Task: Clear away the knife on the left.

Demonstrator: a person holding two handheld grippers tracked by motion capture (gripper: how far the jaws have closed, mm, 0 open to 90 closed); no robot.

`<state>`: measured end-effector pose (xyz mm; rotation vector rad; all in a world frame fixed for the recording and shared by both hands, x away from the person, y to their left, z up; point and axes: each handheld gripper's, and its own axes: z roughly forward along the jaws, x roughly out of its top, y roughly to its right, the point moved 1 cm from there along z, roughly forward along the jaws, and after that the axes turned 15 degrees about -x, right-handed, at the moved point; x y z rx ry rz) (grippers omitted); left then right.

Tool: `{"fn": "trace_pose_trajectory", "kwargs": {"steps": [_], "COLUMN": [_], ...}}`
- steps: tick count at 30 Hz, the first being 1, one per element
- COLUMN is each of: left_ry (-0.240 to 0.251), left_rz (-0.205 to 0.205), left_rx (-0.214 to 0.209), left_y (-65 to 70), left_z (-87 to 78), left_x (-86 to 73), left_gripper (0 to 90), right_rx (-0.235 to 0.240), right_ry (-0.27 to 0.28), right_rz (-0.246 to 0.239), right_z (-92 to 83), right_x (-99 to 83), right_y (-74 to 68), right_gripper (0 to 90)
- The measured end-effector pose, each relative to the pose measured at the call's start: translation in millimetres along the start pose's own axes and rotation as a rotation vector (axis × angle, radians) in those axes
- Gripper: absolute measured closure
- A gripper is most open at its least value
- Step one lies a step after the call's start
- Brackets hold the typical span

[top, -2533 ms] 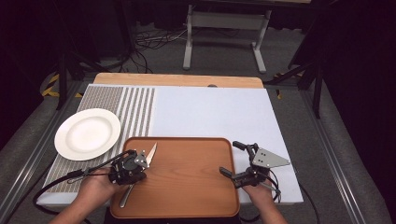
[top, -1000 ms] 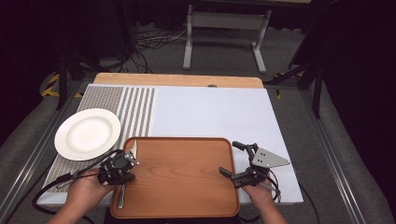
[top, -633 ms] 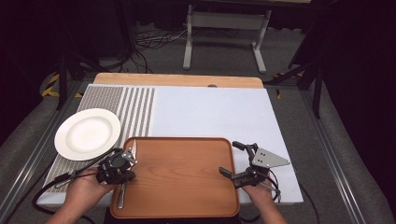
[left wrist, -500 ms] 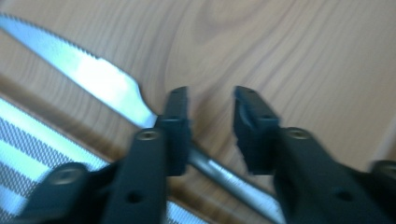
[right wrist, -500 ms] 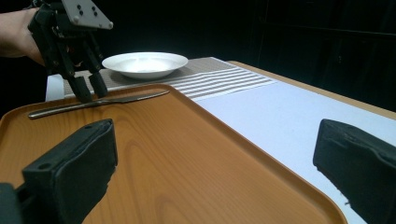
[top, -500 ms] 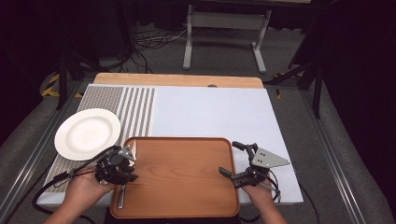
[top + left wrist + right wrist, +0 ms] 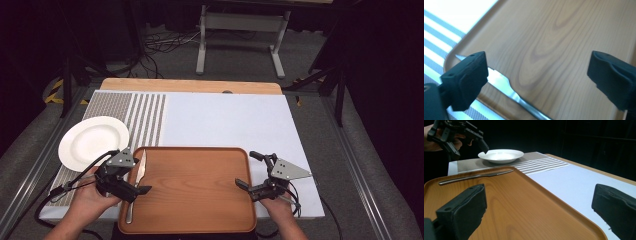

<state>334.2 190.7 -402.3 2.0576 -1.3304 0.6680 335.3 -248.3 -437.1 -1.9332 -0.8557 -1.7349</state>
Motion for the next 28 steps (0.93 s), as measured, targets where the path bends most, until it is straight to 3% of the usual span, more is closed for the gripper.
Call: {"fn": "trace_pose_trajectory", "kwargs": {"steps": [4,5,6,12,16,20,24,28], "left_ry": [0.099,0.099,0.161,0.35,0.466,0.534,0.539,0.577], "left_rz": [0.053,0.053,0.059,0.056,0.069,0.07,0.067,0.067], "left_rx": [0.03,0.03,0.014,-0.012,0.007,-0.01,-0.008,-0.006], "left_y": [4.2,4.2,3.0,-6.3,-12.2,-15.1,-15.6,-15.3], "left_z": [-6.6,-6.6,-10.3,-18.5,-18.1,-14.1,-12.4,-11.3], "left_x": [-5.5,-5.5,-10.1,-32.0,-51.2,-64.9,-69.4,-72.1], "left_gripper": [0.5,0.5,0.5,0.4,0.4,0.4,0.4,0.4], "right_rx": [-0.003,-0.003,-0.004,-0.011,-0.017,-0.027,-0.037,-0.041], "right_ry": [-0.001,-0.001,0.002,0.001,0.0,-0.005,-0.01,-0.01], "right_rz": [-0.002,-0.002,-0.002,-0.003,-0.002,-0.004,-0.002,0.002], "right_z": [-0.6,-0.6,-1.2,-2.4,-3.2,-4.4,-5.2,-6.2], "right_x": [0.3,0.3,0.7,0.8,0.8,0.7,0.7,0.4], "right_y": [0.0,0.0,0.5,1.9,3.2,4.4,5.7,6.8], "right_gripper": [0.4,0.4,0.4,0.4,0.4,0.4,0.4,0.3]}}
